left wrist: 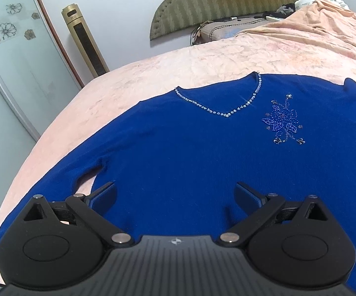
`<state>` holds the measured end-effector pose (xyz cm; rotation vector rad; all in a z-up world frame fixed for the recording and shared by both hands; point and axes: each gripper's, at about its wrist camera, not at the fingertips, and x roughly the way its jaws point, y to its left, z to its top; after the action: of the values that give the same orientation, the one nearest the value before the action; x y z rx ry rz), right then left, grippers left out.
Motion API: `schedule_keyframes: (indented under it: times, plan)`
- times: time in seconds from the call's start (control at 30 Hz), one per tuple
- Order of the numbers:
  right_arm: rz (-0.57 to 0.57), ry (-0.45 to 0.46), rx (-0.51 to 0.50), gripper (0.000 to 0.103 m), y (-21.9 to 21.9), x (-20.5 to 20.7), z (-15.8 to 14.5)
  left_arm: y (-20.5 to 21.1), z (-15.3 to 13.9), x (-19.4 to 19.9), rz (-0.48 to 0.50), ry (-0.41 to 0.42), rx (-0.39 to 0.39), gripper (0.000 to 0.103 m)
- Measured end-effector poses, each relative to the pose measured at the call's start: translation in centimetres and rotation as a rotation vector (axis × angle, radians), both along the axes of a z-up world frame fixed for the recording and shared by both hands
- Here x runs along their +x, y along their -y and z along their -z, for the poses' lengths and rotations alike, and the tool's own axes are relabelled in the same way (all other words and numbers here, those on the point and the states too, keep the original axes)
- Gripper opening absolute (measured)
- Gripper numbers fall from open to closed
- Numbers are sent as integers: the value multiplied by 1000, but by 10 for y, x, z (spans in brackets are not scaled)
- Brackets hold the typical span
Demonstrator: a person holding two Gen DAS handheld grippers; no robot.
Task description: Fold small clothes
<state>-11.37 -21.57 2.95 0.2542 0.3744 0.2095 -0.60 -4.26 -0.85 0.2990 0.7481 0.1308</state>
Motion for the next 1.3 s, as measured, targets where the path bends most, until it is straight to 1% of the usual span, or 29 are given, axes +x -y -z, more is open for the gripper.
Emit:
schedule_keyframes:
  times: [0.1,0.57,0.73,0.83,1.03,1.1,1.2,1.3]
  plan:
    - [-3,2,12,103,1,0,2,0,0,2,-1,-7,-2,102]
    - [-35,-17,36,103,-1,7,10,2,1,6,-17,20,-12,102]
    - [-39,-19,55,103,3,10,11,2,0,9,-19,17,-42,102]
    - [-39,-20,73,103,6,11,13,4,0,9,-7,17,-45,102]
    - [-21,-41,136,103,13,15,18,10,2,8,25,11,-12,102]
    - [0,-52,113,103,12,17,20,12,2,6,40,18,-7,102]
    - [45,-80,40,103,8,22,22,15,1,4,67,32,3,102]
    - [80,-84,-15,103,10,25,22,17,0,4,84,43,3,102]
